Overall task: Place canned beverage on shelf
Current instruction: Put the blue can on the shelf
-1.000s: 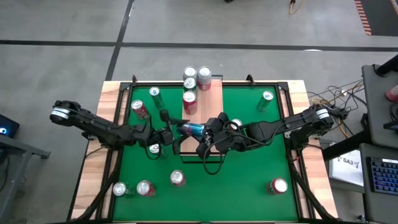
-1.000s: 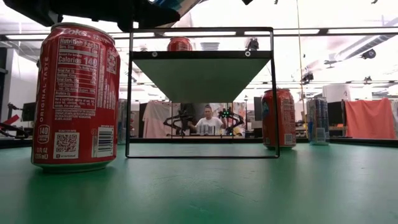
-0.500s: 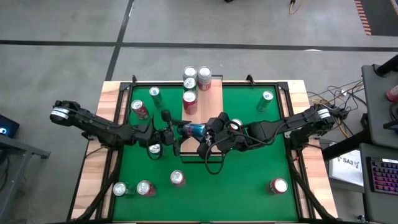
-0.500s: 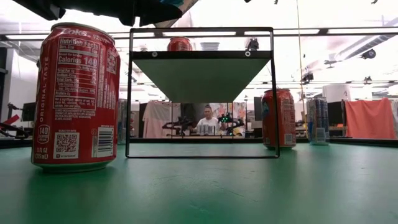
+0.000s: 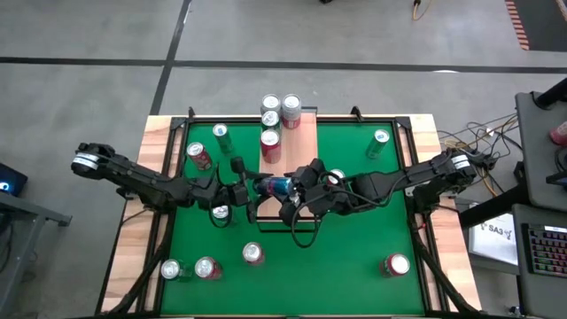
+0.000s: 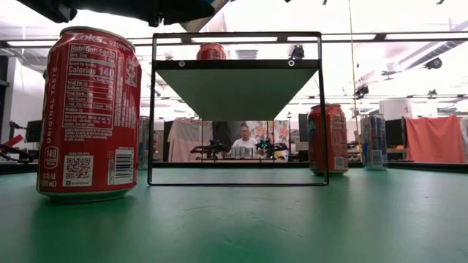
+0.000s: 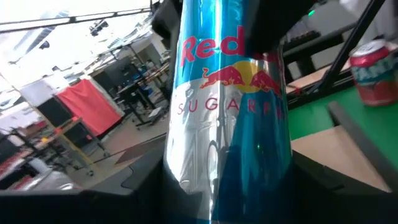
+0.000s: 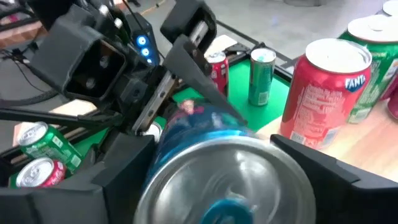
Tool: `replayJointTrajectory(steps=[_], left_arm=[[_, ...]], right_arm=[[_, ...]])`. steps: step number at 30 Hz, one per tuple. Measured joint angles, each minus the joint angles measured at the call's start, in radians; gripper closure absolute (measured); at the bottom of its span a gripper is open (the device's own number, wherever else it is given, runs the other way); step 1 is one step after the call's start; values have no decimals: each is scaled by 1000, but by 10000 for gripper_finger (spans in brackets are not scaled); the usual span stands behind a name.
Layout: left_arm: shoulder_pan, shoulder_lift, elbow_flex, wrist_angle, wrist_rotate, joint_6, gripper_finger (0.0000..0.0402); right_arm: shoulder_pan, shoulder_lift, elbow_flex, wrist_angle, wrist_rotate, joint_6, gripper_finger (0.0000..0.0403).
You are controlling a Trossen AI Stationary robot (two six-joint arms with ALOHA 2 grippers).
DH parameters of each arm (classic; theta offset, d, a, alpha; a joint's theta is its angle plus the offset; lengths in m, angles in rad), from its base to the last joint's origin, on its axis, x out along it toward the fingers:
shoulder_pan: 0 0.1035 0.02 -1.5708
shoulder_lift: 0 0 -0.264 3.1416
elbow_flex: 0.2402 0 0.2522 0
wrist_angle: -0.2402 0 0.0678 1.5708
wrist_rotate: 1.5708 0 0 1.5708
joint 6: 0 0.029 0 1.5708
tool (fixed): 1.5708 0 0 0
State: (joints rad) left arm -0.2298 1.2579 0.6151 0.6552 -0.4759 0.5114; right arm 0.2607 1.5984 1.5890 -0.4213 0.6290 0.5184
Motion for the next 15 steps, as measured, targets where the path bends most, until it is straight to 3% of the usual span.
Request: replayJointTrajectory(steps=[6, 15], left_arm=[[0, -19, 0, 4, 86, -119, 181], [0, -51, 0, 53, 172, -212, 182]], right_arm=[[1, -5, 1, 44, -8, -49, 60], [8, -5, 1, 211, -12, -237, 53]])
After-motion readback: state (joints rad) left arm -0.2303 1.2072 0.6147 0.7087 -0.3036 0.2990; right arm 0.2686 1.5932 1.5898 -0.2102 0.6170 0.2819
